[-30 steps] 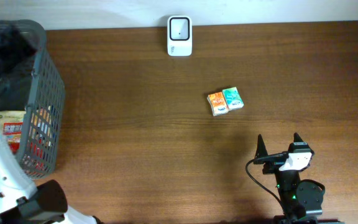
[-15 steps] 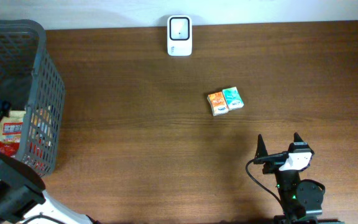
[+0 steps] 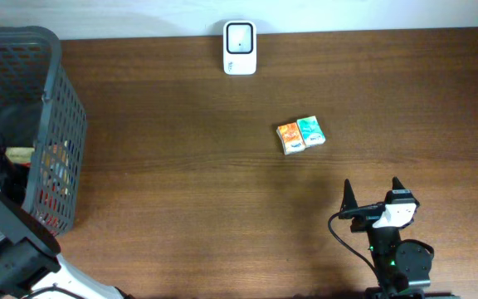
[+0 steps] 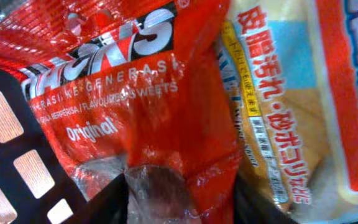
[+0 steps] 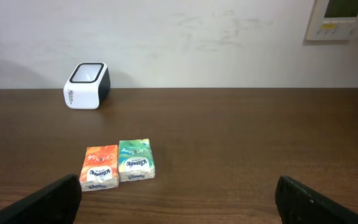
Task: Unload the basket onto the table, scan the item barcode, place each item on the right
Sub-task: 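Reach the left gripper into the basket and grasp the red sweets bag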
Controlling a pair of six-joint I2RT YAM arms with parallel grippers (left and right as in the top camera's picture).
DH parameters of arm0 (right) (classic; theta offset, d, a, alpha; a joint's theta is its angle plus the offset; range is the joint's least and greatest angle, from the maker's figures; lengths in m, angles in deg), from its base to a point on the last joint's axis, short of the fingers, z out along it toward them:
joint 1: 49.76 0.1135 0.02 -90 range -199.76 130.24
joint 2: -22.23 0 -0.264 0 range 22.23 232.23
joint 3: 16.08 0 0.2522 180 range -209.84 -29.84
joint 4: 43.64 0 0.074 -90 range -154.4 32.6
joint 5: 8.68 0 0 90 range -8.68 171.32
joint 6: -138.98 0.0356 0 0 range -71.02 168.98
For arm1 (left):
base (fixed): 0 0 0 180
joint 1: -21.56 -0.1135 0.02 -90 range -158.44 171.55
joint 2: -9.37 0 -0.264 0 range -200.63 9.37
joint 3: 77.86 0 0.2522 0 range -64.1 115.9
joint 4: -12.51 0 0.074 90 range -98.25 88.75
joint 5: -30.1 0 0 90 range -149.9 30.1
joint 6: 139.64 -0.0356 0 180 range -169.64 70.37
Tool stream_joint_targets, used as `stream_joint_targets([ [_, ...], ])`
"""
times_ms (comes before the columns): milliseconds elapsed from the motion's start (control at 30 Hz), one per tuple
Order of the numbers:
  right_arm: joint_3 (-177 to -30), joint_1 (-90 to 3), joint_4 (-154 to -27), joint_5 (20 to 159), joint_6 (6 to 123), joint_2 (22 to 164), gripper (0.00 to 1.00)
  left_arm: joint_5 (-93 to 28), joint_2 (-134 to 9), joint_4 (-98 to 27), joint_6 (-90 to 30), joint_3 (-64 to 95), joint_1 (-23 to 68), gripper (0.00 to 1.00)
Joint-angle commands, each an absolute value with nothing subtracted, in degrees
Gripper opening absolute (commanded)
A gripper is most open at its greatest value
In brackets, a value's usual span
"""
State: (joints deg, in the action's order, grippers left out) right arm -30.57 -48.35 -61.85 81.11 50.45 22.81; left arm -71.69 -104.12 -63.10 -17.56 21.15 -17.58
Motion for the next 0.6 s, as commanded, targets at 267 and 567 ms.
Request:
stream_joint_targets([
  [267,-30.2,-48.7,-62.1,80.6,50.8,22.4,0.99,-53.3,-104.3,-84.6,-19.2,56.8,-17.7,0.0],
  [567,-30.2,-48.7,-62.1,80.6,50.8,22.4,0.99,-34.2,-100.9,-86.9,-32.0,88.1,1.9,0.0],
])
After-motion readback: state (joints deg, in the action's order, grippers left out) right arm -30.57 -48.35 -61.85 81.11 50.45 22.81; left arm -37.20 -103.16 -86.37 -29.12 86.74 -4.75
